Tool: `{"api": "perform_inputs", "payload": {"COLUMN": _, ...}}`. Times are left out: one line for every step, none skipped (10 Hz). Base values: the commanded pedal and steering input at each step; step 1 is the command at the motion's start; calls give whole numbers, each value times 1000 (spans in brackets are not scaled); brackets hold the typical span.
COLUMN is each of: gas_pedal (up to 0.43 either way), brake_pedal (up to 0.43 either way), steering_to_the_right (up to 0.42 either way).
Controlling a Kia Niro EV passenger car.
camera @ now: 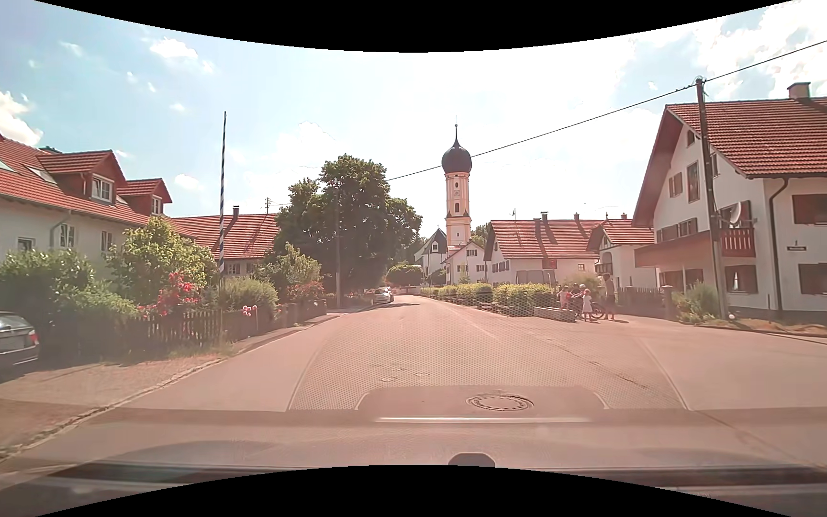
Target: Follow the waypoints while adhering to traffic rules and regulations
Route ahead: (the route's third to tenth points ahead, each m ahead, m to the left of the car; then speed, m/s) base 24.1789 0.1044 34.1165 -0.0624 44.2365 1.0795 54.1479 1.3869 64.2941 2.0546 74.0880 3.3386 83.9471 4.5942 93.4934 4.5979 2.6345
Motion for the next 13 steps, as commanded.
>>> {"api": "perform_inputs", "payload": {"gas_pedal": 0, "brake_pedal": 30, "steering_to_the_right": -4}}
{"api": "perform_inputs", "payload": {"gas_pedal": 0, "brake_pedal": 0, "steering_to_the_right": -4}}
{"api": "perform_inputs", "payload": {"gas_pedal": 0, "brake_pedal": 0, "steering_to_the_right": -4}}
{"api": "perform_inputs", "payload": {"gas_pedal": 0, "brake_pedal": 0, "steering_to_the_right": -4}}
{"api": "perform_inputs", "payload": {"gas_pedal": 0, "brake_pedal": 0, "steering_to_the_right": -4}}
{"api": "perform_inputs", "payload": {"gas_pedal": 0, "brake_pedal": 0, "steering_to_the_right": -4}}
{"api": "perform_inputs", "payload": {"gas_pedal": 0, "brake_pedal": 0, "steering_to_the_right": -4}}
{"api": "perform_inputs", "payload": {"gas_pedal": 0, "brake_pedal": 0, "steering_to_the_right": -4}}
{"api": "perform_inputs", "payload": {"gas_pedal": 0, "brake_pedal": 0, "steering_to_the_right": -5}}
{"api": "perform_inputs", "payload": {"gas_pedal": 0, "brake_pedal": 0, "steering_to_the_right": -5}}
{"api": "perform_inputs", "payload": {"gas_pedal": 0, "brake_pedal": 0, "steering_to_the_right": -5}}
{"api": "perform_inputs", "payload": {"gas_pedal": 0, "brake_pedal": 0, "steering_to_the_right": -6}}
{"api": "perform_inputs", "payload": {"gas_pedal": 8, "brake_pedal": 0, "steering_to_the_right": -6}}
